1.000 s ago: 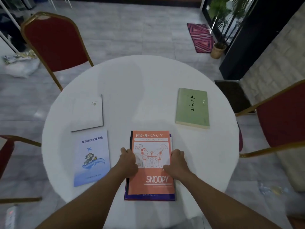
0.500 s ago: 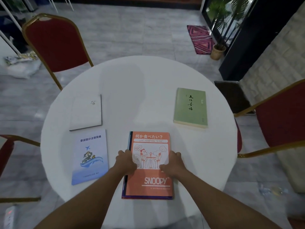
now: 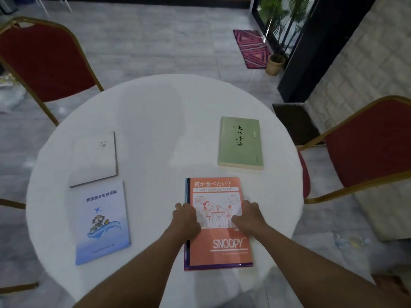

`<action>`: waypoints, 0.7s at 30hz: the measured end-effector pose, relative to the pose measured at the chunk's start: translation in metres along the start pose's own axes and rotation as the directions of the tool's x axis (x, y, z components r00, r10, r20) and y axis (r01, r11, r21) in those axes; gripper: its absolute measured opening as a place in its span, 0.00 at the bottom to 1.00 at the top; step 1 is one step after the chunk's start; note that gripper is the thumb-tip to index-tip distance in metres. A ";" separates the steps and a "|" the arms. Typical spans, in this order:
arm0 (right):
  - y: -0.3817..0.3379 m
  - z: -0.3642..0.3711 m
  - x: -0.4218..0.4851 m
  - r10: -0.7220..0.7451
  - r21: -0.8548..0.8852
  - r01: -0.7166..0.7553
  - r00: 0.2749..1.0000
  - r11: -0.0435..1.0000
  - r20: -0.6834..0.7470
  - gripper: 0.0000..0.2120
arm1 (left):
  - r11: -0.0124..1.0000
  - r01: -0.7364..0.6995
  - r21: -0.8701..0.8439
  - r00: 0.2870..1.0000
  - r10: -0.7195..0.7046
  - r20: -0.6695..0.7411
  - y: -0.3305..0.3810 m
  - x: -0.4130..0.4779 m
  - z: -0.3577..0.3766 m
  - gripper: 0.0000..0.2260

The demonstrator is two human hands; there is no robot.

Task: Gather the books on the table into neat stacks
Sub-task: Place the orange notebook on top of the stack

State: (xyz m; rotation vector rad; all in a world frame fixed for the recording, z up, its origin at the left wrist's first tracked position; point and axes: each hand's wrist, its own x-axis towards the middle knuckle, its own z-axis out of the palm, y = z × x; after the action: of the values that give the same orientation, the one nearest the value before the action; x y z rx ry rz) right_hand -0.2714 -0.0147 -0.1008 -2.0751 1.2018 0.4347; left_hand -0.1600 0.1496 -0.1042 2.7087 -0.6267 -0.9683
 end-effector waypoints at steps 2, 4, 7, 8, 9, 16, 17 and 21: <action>0.007 -0.008 0.002 0.014 0.016 -0.014 1.000 1.000 -0.011 0.24 | 0.999 -0.028 0.015 1.000 0.028 0.005 0.010 0.001 0.003 0.24; 0.012 -0.013 0.003 0.022 0.032 -0.021 1.000 0.999 -0.016 0.24 | 0.998 -0.055 0.017 0.998 0.055 0.019 0.017 0.002 0.004 0.24; 0.016 -0.016 0.004 0.033 0.043 -0.032 0.999 0.999 -0.014 0.23 | 0.997 -0.082 0.014 0.996 0.081 0.046 0.023 0.005 0.001 0.24; 0.016 -0.017 0.005 0.036 0.046 -0.036 0.999 0.998 -0.010 0.23 | 0.997 -0.082 0.009 0.995 0.081 0.058 0.023 0.007 -0.001 0.25; 0.015 -0.018 0.006 0.039 0.048 -0.039 0.999 0.998 -0.007 0.23 | 0.997 -0.075 -0.007 0.995 0.075 0.072 0.023 0.009 -0.004 0.26; 0.001 -0.040 0.035 0.080 0.095 -0.067 0.987 0.993 -0.137 0.34 | 0.996 -0.089 0.003 0.996 0.089 0.013 0.041 0.046 -0.041 0.26; -0.001 -0.047 0.042 0.079 0.117 -0.060 0.983 0.991 -0.164 0.35 | 0.995 -0.099 0.011 0.995 0.099 -0.017 0.047 0.055 -0.047 0.26; -0.014 -0.075 0.077 0.090 0.182 -0.044 0.963 0.982 -0.254 0.33 | 0.989 -0.140 0.036 0.986 0.143 -0.091 0.078 0.095 -0.067 0.28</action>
State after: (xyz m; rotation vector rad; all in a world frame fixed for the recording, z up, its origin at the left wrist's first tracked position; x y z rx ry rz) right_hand -0.2234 -0.1110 -0.0869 -1.9867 1.4133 0.0813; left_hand -0.0755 0.0401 -0.0811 2.6737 -0.8087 -0.7990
